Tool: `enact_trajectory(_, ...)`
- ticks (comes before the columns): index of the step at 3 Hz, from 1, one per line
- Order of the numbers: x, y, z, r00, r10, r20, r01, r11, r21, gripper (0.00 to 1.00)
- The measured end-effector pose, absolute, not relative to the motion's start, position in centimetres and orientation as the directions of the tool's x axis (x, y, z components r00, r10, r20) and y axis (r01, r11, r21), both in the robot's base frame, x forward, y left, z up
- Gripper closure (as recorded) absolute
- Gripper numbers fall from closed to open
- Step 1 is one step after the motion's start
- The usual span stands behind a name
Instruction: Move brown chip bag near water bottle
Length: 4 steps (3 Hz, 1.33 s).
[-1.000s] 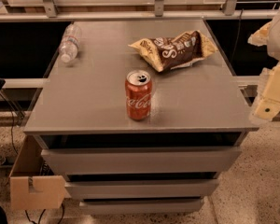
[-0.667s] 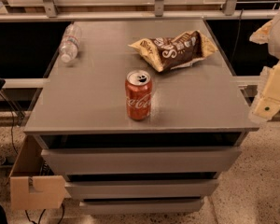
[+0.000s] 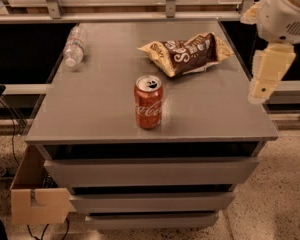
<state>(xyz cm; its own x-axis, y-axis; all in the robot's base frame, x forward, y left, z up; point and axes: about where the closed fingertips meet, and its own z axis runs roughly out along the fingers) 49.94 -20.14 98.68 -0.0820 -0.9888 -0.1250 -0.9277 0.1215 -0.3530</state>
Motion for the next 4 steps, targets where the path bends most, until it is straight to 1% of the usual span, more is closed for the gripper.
enact_trajectory(1,54.6,-18.7,98.7,0.023,-0.997,-0.075,-0.923,0.008,-0.385,0.00)
enact_trajectory(2,59.5,-15.9,97.7,0.156,-0.987,-0.042,-0.915,-0.128,-0.383,0.00)
enact_trajectory(4,60.4,-15.2,97.7,0.180,-0.983,-0.045,-0.907,-0.148,-0.394,0.00)
